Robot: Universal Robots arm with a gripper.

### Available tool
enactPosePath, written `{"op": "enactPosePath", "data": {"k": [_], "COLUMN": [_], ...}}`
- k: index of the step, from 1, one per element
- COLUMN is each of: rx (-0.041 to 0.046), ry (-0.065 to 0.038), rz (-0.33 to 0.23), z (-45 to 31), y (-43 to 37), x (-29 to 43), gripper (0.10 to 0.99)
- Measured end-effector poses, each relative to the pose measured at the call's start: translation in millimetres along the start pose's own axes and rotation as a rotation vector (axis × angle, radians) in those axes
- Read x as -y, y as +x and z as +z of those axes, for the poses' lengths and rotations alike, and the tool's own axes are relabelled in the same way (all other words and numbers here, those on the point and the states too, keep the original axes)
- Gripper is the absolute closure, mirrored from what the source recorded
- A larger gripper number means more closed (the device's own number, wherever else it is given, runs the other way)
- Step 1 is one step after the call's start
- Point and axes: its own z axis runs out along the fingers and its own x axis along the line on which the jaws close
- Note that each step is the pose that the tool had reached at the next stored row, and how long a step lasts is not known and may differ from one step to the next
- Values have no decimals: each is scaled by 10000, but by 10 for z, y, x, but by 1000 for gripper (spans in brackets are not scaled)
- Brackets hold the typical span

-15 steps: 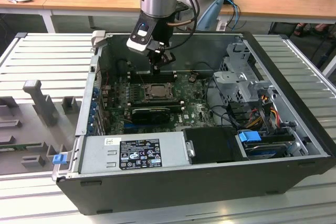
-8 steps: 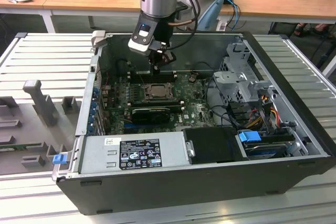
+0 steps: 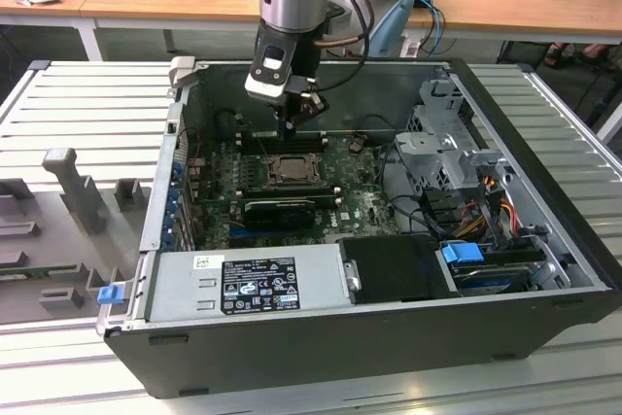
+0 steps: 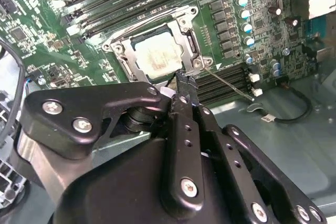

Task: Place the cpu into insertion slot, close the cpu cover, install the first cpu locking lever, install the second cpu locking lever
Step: 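Install the first cpu locking lever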

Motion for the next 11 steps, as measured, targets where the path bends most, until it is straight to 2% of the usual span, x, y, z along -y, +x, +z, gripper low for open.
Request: {"op": "enactPosePath", "data": {"k": [3,9,11], "rx": [-15,-28,-37], "ry": [26,51,67], "rz": [-677,-1253,-1643], "z": [0,0,0], "y": [0,0,0], "x": [0,0,0], "gripper": [980,980,980]}}
